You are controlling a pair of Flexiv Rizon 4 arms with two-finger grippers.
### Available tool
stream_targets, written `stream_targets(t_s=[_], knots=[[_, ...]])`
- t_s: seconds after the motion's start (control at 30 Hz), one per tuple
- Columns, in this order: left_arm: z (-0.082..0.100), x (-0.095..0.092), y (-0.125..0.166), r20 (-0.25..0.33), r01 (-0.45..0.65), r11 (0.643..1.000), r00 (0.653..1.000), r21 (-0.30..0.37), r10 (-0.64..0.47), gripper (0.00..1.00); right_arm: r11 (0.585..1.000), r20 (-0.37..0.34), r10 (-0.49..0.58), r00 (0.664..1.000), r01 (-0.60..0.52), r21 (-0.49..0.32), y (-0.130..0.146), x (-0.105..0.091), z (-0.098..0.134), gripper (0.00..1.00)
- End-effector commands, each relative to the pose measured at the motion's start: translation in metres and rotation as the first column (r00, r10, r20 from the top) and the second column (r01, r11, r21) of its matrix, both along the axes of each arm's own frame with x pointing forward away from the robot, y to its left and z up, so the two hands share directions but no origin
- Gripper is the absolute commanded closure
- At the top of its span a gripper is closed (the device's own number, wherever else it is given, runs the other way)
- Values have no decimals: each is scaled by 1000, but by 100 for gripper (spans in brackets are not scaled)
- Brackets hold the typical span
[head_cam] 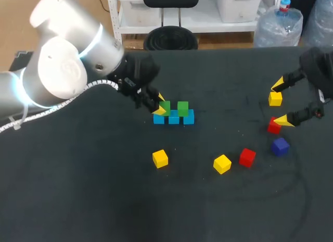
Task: Place the blue cubes, place green cubes on the blue cubes, place the yellow cubes on the green cubes, then place the red cubes on the yellow cubes, and place purple cube on the red cubes.
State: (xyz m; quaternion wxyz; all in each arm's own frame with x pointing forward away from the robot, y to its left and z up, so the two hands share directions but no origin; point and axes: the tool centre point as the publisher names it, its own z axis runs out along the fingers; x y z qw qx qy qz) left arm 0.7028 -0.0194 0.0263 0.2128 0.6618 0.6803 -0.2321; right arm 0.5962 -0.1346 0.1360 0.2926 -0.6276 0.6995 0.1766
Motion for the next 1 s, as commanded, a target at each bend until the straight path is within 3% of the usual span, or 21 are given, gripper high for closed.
stream_targets(t_s=[0.03,1.0], knots=[[-2,4,-2,-5,1,1000,1000,3,-1,100,1000,0,1,1000,-1,2,0,1,-1,0],[-4,7,1,-17,-2,1000,1000,10,2,100,1000,0,1,1000,-1,2,0,1,-1,0]])
